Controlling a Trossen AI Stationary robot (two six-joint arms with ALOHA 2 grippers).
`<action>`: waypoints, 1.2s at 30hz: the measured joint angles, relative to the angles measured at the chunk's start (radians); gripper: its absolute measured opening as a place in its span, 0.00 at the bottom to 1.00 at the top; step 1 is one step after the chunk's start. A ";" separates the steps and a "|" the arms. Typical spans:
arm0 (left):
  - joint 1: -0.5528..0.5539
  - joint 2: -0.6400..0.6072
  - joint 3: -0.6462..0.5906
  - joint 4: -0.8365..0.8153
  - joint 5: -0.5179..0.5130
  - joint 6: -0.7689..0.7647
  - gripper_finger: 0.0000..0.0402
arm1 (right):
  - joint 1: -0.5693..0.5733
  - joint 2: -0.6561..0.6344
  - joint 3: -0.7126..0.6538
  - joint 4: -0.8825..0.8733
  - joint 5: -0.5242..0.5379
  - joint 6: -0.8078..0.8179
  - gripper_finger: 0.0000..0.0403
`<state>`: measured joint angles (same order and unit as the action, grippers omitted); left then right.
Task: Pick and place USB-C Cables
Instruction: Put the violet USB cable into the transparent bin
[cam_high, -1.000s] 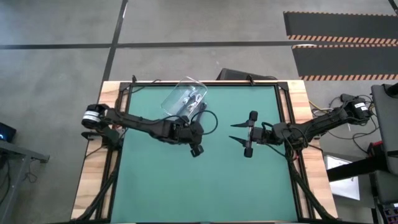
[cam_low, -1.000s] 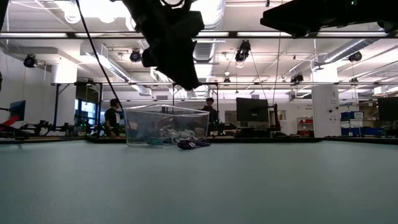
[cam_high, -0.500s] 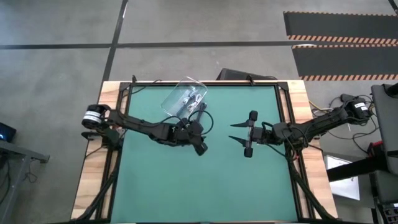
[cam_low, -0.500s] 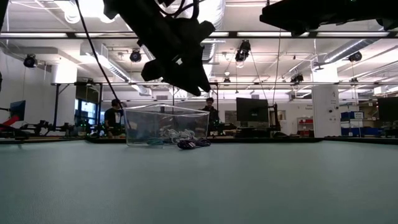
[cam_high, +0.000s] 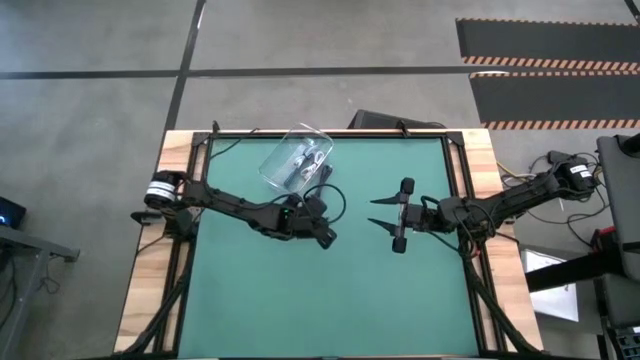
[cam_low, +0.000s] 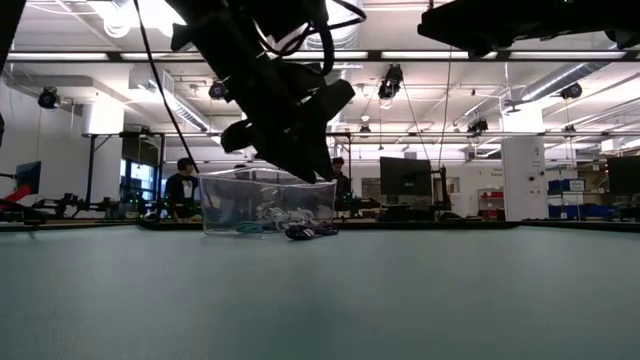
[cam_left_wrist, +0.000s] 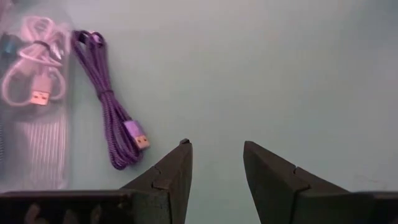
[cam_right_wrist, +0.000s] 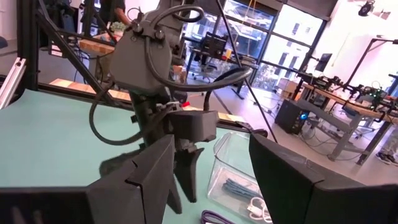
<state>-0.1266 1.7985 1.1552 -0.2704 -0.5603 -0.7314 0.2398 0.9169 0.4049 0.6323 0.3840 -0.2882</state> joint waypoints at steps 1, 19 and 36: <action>0.002 0.003 0.001 0.001 -0.009 -0.008 0.32 | 0.000 0.000 0.000 0.000 0.000 0.000 0.50; 0.027 0.075 0.011 0.006 -0.056 -0.089 0.32 | 0.000 0.000 -0.001 0.001 0.000 -0.002 0.50; 0.040 0.113 0.011 0.000 -0.070 -0.091 0.23 | 0.000 0.000 -0.001 0.000 0.000 -0.001 0.50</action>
<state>-0.0871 1.9114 1.1664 -0.2707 -0.6304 -0.8229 0.2398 0.9169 0.4038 0.6327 0.3840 -0.2897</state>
